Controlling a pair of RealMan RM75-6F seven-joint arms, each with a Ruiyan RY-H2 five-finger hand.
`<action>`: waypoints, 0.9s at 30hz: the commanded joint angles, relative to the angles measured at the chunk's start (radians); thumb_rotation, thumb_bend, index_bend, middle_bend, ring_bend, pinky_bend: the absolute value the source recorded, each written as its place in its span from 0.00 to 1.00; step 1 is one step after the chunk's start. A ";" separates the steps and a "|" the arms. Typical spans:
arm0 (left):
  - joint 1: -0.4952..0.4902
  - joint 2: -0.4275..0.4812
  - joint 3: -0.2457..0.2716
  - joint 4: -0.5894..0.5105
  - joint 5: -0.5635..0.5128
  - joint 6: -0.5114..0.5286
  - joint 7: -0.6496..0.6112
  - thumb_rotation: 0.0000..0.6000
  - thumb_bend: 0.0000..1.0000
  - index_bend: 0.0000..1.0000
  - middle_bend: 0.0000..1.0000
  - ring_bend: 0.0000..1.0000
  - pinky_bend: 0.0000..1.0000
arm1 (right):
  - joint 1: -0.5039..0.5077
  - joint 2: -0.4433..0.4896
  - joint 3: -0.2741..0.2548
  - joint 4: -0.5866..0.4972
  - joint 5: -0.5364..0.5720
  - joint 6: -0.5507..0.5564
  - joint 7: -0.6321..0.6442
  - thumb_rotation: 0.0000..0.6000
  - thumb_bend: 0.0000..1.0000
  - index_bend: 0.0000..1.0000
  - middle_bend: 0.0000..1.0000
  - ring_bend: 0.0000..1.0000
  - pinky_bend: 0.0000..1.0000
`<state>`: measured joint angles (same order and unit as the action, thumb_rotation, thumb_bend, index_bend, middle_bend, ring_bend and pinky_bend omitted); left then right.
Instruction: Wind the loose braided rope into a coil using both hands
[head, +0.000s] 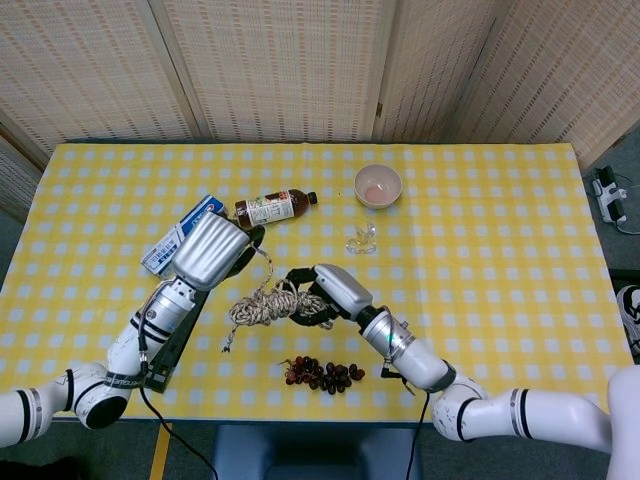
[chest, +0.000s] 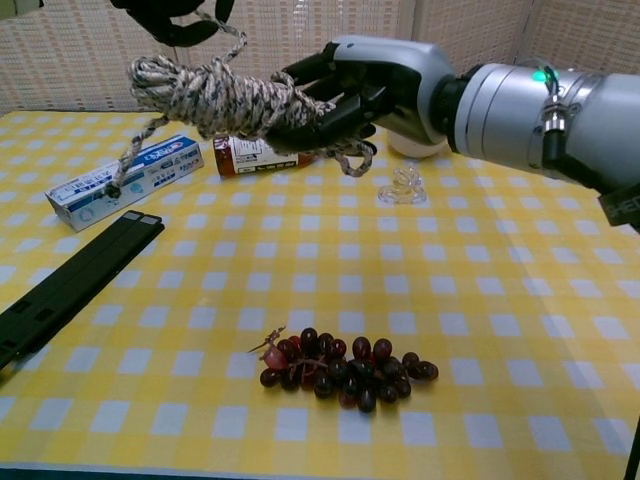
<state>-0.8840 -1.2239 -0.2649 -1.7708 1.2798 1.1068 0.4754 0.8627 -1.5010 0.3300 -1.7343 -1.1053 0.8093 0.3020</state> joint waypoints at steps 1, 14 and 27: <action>-0.001 -0.009 0.001 -0.007 0.006 0.007 0.006 1.00 0.52 0.62 0.88 0.81 0.77 | 0.021 -0.029 0.004 0.005 0.050 0.004 -0.044 1.00 0.66 1.00 0.84 0.97 0.88; 0.035 -0.029 0.008 -0.056 0.059 0.089 0.014 1.00 0.52 0.62 0.88 0.81 0.77 | 0.056 -0.125 0.039 0.044 0.264 0.107 -0.188 1.00 0.66 1.00 0.86 0.99 0.90; 0.091 -0.069 0.041 -0.100 0.145 0.176 0.018 1.00 0.52 0.62 0.88 0.81 0.77 | 0.066 -0.256 0.131 0.110 0.363 0.242 -0.217 1.00 0.66 1.00 0.86 0.99 0.90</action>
<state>-0.7975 -1.2866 -0.2265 -1.8681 1.4173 1.2757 0.4942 0.9276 -1.7445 0.4513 -1.6327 -0.7436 1.0397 0.0832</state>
